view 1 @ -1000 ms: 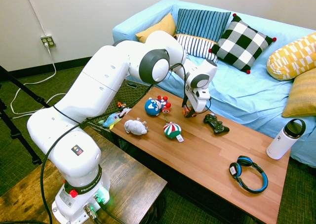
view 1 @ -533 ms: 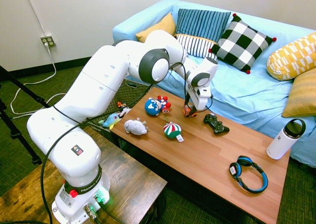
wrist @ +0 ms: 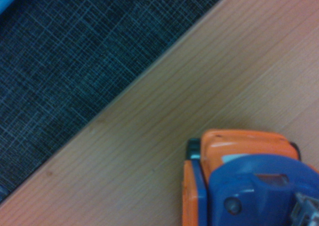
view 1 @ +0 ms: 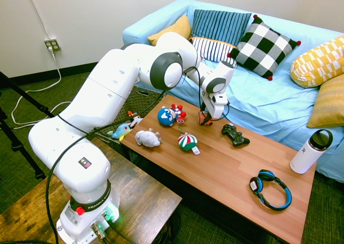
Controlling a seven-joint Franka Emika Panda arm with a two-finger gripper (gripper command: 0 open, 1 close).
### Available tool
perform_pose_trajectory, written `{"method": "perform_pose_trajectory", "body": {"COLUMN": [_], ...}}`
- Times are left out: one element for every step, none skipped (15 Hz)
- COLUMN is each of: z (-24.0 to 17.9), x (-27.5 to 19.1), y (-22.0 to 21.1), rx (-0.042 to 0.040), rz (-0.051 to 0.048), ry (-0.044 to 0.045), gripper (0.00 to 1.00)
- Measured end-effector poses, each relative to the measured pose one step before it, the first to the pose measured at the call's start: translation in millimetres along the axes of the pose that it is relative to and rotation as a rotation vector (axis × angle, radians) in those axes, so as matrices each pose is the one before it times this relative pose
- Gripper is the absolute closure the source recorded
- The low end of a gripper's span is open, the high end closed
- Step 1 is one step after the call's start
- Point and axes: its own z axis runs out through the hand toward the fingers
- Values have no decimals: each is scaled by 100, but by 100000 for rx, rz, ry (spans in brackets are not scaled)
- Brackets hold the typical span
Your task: Put the toy car in the basket
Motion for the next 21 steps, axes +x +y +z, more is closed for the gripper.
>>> {"method": "perform_pose_trajectory", "body": {"z": [-55, -126, -318, -497, -651, -842, -1156, -1277, -1297, -1330, -1449, -1568, -1826, -2090, -2285, -2432, -2736, -3386, -3492, -2493, -854], "x": [-64, -132, -242, -394, -589, -756, -920, -1311, -1667, -2068, -2498, -2994, -3564, -3829, -4122, -4594, -4727, -5389, -5742, -4197, -1953], "y": [-27, -76, -165, -33, 271, 331, 287, 212, 155, 127, 119, 159, 229, 303, 479, 705, 476, 94, -356, -1067, -1457], "rx": [38, 583, 1815, 2644, 2988, 3254, 3791, 4285, 4274, 3903, 3133, 1997, 1201, 803, 807, -446, -1453, -1145, -824, -478, -421], "rz": [-200, -231, -286, -341, -367, -325, -631, -1107, -1563, -3077, -3520, -4934, -6233, -6315, -6464, -6811, -6480, -6119, -7545, -5383, -3318], "ry": [180, 402, 717, 1013, 1103, 885, 846, 961, 1257, 2860, 4198, 4247, 4295, 4098, 3815, 3681, 3759, 1633, -790, -1899, -2227], "gripper": [100, 100, 100, 100, 100, 100, 100, 100, 100, 100, 100, 100, 100, 100, 100, 100, 100, 100, 100, 100, 100]}}
